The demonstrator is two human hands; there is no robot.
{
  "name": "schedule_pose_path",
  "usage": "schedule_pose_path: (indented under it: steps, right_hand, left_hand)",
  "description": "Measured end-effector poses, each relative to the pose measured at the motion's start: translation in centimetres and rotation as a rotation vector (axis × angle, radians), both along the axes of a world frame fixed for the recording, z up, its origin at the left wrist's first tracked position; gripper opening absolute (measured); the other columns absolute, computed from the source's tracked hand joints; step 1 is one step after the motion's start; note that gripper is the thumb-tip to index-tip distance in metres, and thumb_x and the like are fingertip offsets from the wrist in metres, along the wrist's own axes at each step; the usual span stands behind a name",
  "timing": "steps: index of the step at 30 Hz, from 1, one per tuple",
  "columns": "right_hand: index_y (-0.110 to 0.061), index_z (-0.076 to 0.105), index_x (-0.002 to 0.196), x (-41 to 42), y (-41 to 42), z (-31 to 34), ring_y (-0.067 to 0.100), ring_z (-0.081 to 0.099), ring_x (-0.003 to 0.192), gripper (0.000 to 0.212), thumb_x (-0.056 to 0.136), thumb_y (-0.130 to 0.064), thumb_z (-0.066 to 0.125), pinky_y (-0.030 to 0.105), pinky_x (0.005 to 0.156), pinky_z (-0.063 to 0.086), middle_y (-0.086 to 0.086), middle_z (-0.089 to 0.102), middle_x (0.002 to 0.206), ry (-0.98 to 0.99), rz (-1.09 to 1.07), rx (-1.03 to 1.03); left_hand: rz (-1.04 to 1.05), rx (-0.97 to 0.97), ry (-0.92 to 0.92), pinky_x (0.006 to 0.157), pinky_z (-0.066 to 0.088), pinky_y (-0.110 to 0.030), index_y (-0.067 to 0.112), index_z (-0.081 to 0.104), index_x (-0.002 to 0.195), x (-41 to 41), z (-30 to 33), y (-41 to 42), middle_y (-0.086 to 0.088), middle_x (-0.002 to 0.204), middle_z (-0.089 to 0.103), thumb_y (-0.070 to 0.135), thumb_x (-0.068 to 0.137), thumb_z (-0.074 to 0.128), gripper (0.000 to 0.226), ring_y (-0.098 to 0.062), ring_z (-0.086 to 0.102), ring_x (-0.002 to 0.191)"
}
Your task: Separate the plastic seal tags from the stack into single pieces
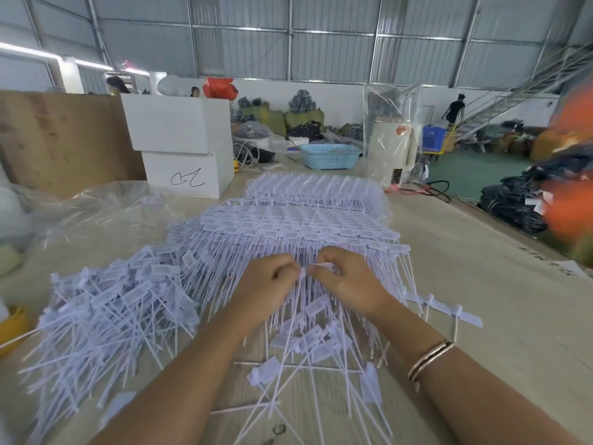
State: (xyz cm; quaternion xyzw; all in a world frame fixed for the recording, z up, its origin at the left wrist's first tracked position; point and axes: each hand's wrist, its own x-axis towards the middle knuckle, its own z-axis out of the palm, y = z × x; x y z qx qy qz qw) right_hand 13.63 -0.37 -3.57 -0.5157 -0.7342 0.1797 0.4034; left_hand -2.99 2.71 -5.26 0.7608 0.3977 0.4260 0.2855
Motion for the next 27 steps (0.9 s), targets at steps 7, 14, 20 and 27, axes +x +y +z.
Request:
schedule_pose_path:
  steps: [7,14,20,27]
  right_hand:
    - [-0.016,0.055,0.116,-0.7,-0.4,0.3,0.018,0.054,0.098,0.036,0.093,-0.044,0.049,0.031,0.084,0.039,-0.001,0.055,0.104,-0.311,-0.206,0.14]
    - [-0.018,0.035,0.121,-2.8,-4.6,1.5,0.016,0.045,0.051,0.094,0.064,-0.089,0.011,0.03,0.053,0.032,-0.007,0.044,0.058,-0.878,-0.279,-0.077]
    - [-0.017,0.015,0.144,-6.3,-5.9,1.2,0.019,0.054,0.057,0.1,0.072,-0.087,0.021,0.03,0.054,0.032,0.001,0.054,0.066,-1.106,-0.3,-0.304]
    - [-0.025,-0.001,0.147,-5.4,-6.2,1.3,0.017,0.049,0.06,0.088,0.083,-0.055,0.051,0.028,0.054,0.038,-0.003,0.048,0.069,-0.844,-0.173,-0.435]
  left_hand:
    - [0.244,0.245,0.474,0.075,0.035,-0.032,0.023,0.066,0.088,0.0,-0.2,0.2,0.013,0.075,0.045,0.032,0.094,0.045,0.024,-0.013,0.047,0.081]
    - [0.287,0.228,0.309,0.081,0.042,-0.034,0.017,0.067,0.095,0.0,-0.1,-0.1,0.005,0.088,0.062,0.023,0.099,0.039,0.029,-0.015,0.056,0.087]
    - [0.33,0.113,0.173,0.08,0.045,-0.032,0.021,0.067,0.091,-0.2,-0.5,0.2,0.005,0.093,0.067,0.022,0.098,0.038,0.031,-0.014,0.06,0.087]
    - [0.341,0.05,0.112,0.076,0.043,-0.029,0.033,0.06,0.083,-0.5,-0.5,0.2,0.011,0.09,0.062,0.024,0.098,0.038,0.028,-0.012,0.057,0.084]
